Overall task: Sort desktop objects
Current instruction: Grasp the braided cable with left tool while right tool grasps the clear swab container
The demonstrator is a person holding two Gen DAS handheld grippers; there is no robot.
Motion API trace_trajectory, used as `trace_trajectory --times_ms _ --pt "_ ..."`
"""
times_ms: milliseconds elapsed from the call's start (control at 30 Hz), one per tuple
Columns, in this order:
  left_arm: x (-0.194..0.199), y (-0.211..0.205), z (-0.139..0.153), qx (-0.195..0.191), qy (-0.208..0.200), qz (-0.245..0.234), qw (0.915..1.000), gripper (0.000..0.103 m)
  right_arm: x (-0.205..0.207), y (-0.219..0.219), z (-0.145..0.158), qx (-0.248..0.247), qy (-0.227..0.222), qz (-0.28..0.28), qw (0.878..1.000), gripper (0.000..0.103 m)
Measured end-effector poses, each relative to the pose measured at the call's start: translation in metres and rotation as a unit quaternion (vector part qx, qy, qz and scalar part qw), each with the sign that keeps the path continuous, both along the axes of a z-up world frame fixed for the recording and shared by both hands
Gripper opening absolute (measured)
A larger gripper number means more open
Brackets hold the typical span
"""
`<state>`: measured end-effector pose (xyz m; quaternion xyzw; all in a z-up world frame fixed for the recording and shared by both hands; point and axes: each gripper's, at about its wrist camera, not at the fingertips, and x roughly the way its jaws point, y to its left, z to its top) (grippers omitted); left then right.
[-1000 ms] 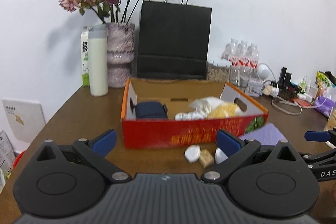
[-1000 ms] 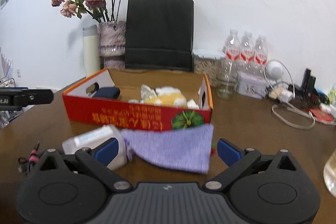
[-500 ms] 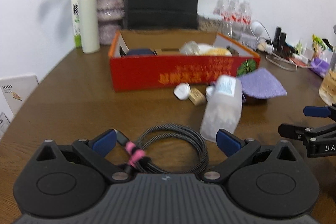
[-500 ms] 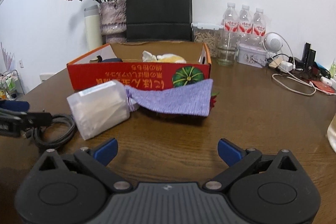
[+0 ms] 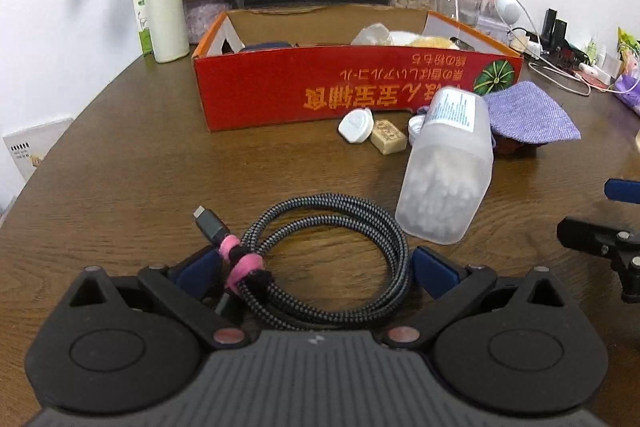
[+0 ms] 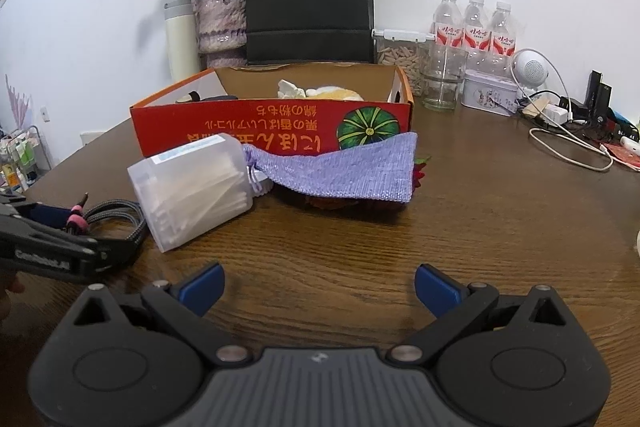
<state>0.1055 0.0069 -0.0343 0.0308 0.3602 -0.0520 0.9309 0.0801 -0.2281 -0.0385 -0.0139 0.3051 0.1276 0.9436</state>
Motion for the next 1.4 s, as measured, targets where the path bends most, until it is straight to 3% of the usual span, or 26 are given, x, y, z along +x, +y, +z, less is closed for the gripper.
trace_trajectory --times_ms 267,333,433,900,1400 --pt "0.002 -0.001 -0.002 -0.005 -0.009 -0.001 0.9999 0.103 0.001 0.001 -0.003 0.0 0.008 0.003 1.0 0.102" --pt "0.002 -0.001 -0.001 -0.005 -0.016 0.0 0.9999 0.096 0.0 0.001 -0.004 -0.001 0.008 0.003 1.0 0.102" --pt "0.002 0.0 -0.001 -0.007 -0.018 0.0 0.9998 0.096 0.001 0.002 -0.004 -0.003 0.01 0.003 1.0 0.102" --pt "-0.01 0.022 0.015 -0.047 -0.061 0.019 0.9969 0.094 -0.002 0.006 -0.003 -0.01 0.009 -0.001 1.0 0.102" --pt "-0.017 0.076 0.038 -0.083 -0.111 0.06 0.9885 0.094 0.005 0.066 0.04 0.03 -0.034 0.039 0.998 0.102"
